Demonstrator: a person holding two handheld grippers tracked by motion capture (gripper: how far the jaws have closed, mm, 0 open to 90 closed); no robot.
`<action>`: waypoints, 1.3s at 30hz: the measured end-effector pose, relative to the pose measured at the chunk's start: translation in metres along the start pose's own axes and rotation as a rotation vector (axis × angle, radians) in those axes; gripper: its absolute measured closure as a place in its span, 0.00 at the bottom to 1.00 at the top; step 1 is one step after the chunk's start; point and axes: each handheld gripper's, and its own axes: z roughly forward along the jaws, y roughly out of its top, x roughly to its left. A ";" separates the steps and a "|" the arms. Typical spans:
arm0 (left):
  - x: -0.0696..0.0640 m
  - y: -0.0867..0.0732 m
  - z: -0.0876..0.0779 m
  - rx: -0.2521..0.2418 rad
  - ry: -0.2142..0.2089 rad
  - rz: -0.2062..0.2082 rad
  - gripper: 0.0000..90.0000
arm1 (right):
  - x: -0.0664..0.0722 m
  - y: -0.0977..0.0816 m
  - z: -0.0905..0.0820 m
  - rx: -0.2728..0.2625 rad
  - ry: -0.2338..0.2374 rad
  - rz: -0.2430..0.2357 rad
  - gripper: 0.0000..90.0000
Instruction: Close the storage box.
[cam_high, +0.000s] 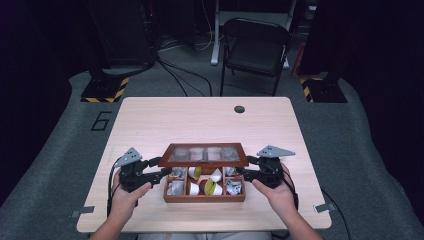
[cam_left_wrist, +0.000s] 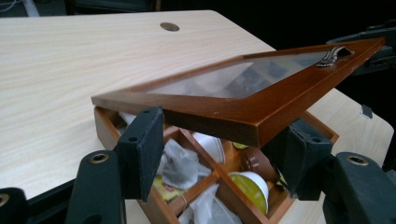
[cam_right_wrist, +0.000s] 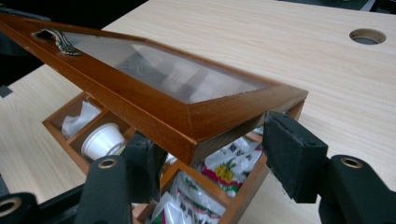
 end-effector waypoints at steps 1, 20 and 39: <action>-0.001 -0.002 0.000 0.005 0.004 0.009 0.42 | 0.001 -0.005 0.000 -0.002 -0.001 0.001 0.45; -0.012 -0.051 0.003 0.101 0.006 -0.002 0.43 | 0.011 -0.056 0.004 0.071 0.018 -0.030 0.44; -0.013 -0.064 -0.004 0.157 0.000 -0.048 0.40 | 0.013 -0.072 0.005 0.192 0.044 -0.053 0.38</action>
